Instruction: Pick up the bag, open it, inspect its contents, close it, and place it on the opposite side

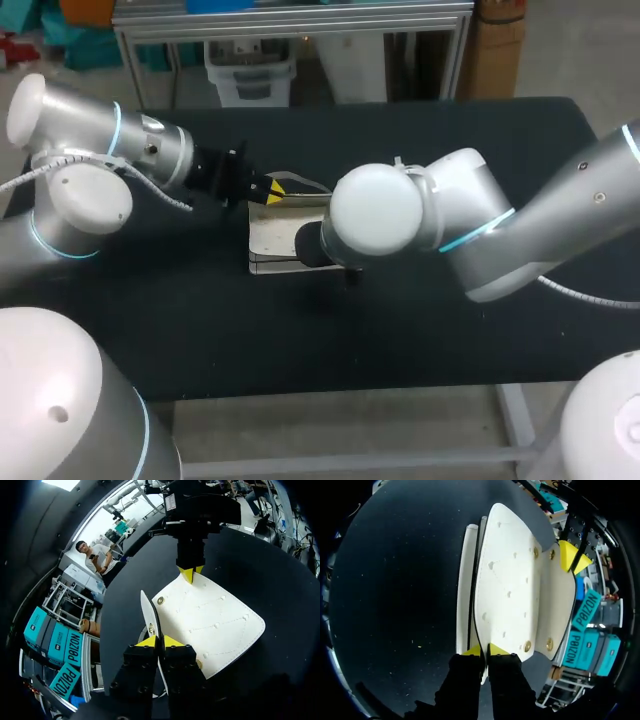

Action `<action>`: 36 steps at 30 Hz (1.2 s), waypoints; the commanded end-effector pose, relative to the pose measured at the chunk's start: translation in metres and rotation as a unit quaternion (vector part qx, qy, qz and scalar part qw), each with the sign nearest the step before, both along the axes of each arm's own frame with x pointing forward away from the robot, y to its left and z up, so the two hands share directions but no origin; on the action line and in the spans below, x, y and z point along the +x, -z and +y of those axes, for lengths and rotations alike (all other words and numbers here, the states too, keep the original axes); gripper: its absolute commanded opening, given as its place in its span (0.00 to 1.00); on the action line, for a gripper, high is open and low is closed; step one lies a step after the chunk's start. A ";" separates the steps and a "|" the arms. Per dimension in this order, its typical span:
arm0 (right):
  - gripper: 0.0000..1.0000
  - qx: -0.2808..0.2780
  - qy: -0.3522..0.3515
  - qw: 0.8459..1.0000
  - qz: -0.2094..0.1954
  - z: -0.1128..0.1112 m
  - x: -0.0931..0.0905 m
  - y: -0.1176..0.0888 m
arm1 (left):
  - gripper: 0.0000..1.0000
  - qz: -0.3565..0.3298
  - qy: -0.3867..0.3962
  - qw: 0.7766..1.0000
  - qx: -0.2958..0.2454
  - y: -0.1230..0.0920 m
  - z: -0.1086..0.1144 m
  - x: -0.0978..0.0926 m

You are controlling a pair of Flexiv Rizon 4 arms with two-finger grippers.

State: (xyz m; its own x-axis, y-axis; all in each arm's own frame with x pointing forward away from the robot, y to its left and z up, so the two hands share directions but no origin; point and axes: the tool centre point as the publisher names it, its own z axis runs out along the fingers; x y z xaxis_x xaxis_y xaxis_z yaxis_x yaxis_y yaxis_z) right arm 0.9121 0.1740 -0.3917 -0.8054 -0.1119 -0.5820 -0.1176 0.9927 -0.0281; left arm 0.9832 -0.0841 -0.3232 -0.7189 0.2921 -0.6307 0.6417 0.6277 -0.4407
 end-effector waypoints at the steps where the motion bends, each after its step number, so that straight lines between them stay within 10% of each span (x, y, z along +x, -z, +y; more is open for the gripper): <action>1: 0.00 0.000 0.000 1.000 -0.002 -0.002 -0.001 0.005 | 0.00 0.014 0.009 1.000 0.015 -0.002 -0.001 0.004; 3: 0.00 0.000 0.000 1.000 -0.002 -0.002 -0.001 0.005 | 0.01 0.014 0.014 1.000 0.016 0.000 -0.002 0.002; 7: 0.00 0.000 0.000 1.000 -0.002 -0.002 -0.001 0.005 | 0.70 -0.001 0.020 1.000 0.019 0.004 -0.003 -0.005; 9: 0.00 0.000 0.000 1.000 -0.002 -0.002 -0.001 0.005 | 0.88 -0.003 0.021 1.000 0.019 0.005 -0.002 -0.008; 24: 0.00 0.000 0.000 1.000 -0.002 -0.002 -0.001 0.005 | 0.49 0.002 -0.010 0.998 0.060 0.020 -0.017 -0.013; 36: 0.00 0.000 0.000 1.000 -0.002 -0.002 -0.001 0.005 | 0.44 0.031 -0.035 0.997 0.068 0.033 -0.017 0.008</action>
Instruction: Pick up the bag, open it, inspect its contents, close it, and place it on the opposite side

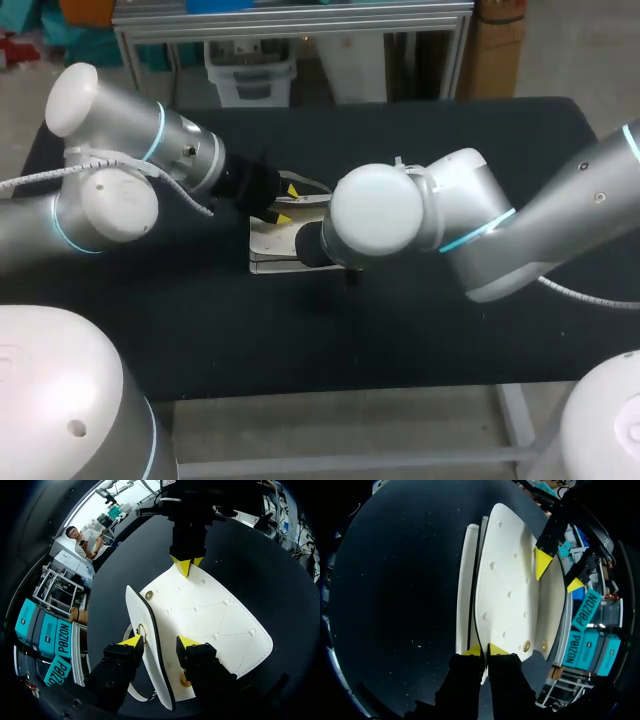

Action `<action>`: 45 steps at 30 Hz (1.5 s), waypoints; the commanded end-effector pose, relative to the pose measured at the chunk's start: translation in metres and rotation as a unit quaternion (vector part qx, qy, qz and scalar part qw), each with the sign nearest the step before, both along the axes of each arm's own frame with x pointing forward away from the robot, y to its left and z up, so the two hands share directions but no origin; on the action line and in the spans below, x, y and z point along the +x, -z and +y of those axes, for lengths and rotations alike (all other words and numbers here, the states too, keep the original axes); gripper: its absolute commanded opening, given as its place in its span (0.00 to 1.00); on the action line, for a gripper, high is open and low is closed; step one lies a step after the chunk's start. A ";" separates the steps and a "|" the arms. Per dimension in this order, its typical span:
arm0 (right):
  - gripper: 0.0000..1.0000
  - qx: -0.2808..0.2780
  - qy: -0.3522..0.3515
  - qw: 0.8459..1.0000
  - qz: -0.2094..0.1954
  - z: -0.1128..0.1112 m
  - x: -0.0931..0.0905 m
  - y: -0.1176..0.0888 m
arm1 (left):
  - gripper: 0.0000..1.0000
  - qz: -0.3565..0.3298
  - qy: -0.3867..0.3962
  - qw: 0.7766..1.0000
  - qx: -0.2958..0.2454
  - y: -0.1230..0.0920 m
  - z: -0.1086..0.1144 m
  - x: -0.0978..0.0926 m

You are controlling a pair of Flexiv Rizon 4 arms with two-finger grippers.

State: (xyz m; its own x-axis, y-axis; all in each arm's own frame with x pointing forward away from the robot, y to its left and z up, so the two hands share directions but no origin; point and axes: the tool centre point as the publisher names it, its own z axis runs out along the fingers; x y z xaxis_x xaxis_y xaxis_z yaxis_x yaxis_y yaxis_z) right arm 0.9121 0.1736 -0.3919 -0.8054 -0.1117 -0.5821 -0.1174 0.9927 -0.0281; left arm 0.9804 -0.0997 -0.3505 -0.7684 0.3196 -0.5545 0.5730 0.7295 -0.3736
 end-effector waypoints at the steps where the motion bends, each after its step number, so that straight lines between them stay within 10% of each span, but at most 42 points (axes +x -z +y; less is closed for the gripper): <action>1: 0.00 0.000 0.000 1.000 -0.002 -0.001 -0.001 0.005 | 0.44 0.011 0.000 1.000 -0.002 0.006 -0.001 0.012; 25: 0.00 0.000 0.000 1.000 -0.002 -0.001 -0.001 0.005 | 0.00 0.065 -0.032 0.997 0.012 0.006 0.003 0.036; 45: 0.00 -0.004 0.001 1.000 -0.008 0.000 -0.001 0.000 | 0.00 0.126 -0.035 0.991 0.012 -0.016 0.001 0.038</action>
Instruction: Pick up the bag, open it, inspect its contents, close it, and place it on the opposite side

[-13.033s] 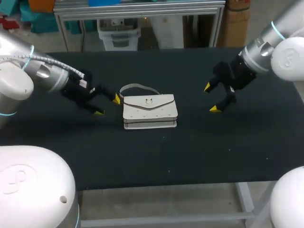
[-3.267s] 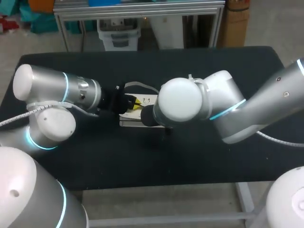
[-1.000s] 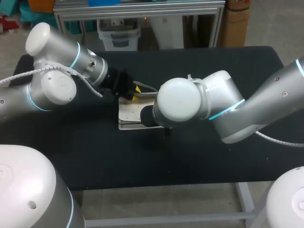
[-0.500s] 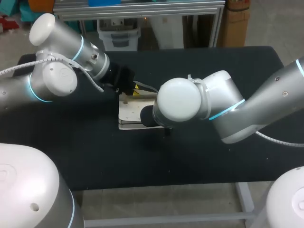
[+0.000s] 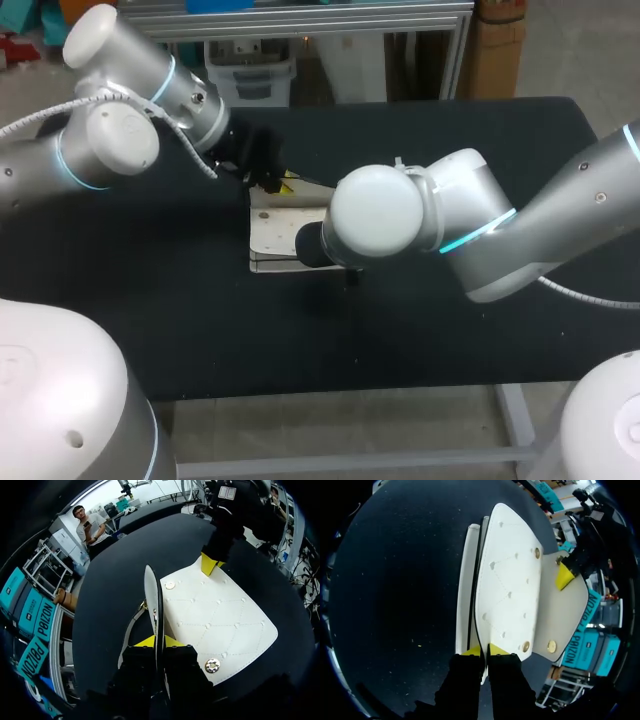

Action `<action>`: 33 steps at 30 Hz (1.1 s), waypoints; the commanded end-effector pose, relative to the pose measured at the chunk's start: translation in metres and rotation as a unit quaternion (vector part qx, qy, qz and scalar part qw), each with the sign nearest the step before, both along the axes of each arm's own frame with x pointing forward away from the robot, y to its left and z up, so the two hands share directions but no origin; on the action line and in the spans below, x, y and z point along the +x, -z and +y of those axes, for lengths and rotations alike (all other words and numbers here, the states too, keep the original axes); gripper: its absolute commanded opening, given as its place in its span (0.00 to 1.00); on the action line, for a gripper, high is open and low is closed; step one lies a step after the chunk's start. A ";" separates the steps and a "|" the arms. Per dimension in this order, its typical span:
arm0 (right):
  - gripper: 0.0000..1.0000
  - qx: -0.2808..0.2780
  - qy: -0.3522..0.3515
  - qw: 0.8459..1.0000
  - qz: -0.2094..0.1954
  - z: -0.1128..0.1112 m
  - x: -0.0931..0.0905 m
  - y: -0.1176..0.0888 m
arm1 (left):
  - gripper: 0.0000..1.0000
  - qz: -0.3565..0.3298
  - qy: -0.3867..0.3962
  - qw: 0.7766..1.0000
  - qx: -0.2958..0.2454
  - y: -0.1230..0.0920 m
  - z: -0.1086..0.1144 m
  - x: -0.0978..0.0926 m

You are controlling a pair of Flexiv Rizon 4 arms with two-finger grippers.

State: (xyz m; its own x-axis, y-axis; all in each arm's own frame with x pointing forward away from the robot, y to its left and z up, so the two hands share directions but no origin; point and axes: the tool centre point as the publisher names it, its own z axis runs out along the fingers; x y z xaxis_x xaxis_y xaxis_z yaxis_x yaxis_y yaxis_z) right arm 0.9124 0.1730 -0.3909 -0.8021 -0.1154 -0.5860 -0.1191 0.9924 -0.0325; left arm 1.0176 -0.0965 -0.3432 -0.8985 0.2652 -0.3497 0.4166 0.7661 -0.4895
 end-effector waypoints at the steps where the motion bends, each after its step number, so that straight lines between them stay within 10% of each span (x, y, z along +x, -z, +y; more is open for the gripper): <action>1: 0.00 -0.003 0.002 1.000 -0.006 0.000 -0.001 -0.001 | 0.00 0.006 0.000 1.000 0.009 -0.010 -0.003 0.001; 2: 0.07 -0.003 0.002 1.000 -0.008 0.001 -0.001 -0.004 | 0.00 0.008 -0.002 1.000 0.011 -0.013 -0.004 0.000; 3: 0.38 -0.003 0.002 1.000 -0.009 0.000 -0.001 -0.006 | 0.00 0.009 -0.004 1.000 0.010 -0.015 -0.004 -0.001; 4: 0.96 -0.003 0.002 1.000 -0.011 0.000 -0.001 -0.010 | 0.00 0.012 -0.008 1.000 0.009 -0.017 -0.005 -0.001; 5: 1.00 -0.002 0.001 1.000 -0.014 0.000 -0.002 -0.013 | 0.00 0.012 -0.012 1.000 0.008 -0.019 -0.004 -0.001; 33: 1.00 0.049 0.024 0.997 -0.063 -0.029 -0.024 -0.095 | 0.00 0.063 -0.127 0.987 -0.074 -0.066 0.014 0.008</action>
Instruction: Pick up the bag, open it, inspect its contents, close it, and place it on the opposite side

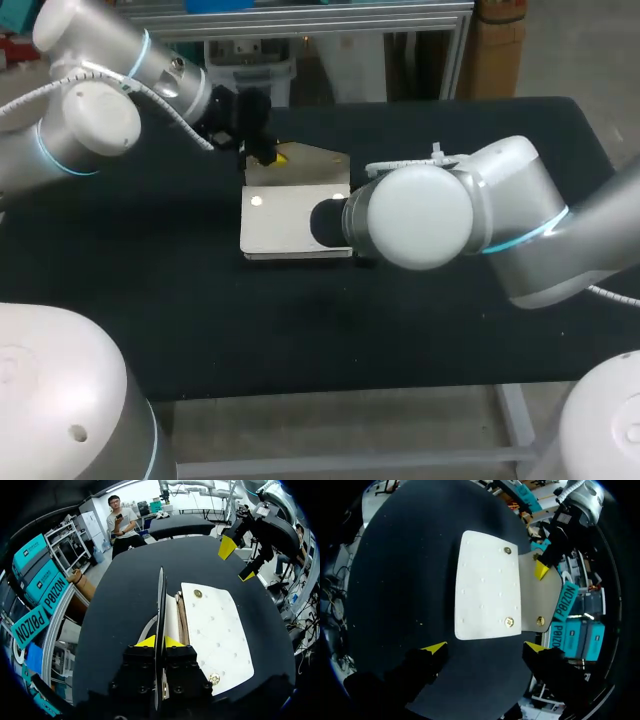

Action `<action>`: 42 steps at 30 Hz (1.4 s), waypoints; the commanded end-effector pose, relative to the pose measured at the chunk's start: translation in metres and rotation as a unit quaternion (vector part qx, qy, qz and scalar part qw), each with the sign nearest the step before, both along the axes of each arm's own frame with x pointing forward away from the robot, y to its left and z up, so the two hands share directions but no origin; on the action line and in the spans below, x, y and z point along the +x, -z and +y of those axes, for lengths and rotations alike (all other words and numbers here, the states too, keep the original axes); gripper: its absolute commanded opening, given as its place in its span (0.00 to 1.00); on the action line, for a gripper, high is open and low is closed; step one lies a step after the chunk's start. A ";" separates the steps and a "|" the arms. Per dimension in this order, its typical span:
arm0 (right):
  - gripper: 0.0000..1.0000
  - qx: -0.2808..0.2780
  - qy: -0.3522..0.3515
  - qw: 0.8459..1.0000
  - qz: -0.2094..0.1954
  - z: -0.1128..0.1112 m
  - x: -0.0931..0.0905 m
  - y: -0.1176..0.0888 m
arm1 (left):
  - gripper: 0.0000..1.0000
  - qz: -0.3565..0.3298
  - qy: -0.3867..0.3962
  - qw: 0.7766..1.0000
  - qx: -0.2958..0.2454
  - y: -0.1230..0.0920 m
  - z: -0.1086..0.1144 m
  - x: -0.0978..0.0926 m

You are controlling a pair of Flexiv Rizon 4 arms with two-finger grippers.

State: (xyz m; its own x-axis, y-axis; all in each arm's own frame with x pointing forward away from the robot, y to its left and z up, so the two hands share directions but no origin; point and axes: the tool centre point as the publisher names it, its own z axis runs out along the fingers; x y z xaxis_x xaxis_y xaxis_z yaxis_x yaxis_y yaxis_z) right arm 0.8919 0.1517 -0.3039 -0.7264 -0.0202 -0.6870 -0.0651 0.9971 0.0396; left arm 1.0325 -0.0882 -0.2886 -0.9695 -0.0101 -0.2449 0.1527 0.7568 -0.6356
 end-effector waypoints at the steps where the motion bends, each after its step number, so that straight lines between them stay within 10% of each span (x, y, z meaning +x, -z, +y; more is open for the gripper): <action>1: 1.00 0.008 -0.003 1.000 -0.002 -0.008 -0.003 -0.010 | 0.00 -0.003 -0.007 1.000 -0.007 -0.015 0.006 -0.008; 6: 0.89 0.011 -0.006 1.000 -0.005 -0.009 -0.002 -0.017 | 0.00 -0.004 -0.012 1.000 -0.011 -0.027 0.008 -0.012; 10: 0.00 0.014 -0.007 1.000 -0.003 -0.010 -0.002 -0.021 | 0.00 0.005 -0.007 1.000 -0.019 -0.034 0.007 -0.016; 15: 0.00 0.011 0.005 0.999 0.044 -0.014 -0.004 -0.024 | 0.00 0.005 -0.007 1.000 -0.019 -0.034 0.007 -0.016; 42: 0.00 -0.003 0.002 1.000 0.025 -0.014 0.007 -0.036 | 0.00 -0.089 -0.077 0.993 -0.007 -0.051 -0.006 -0.032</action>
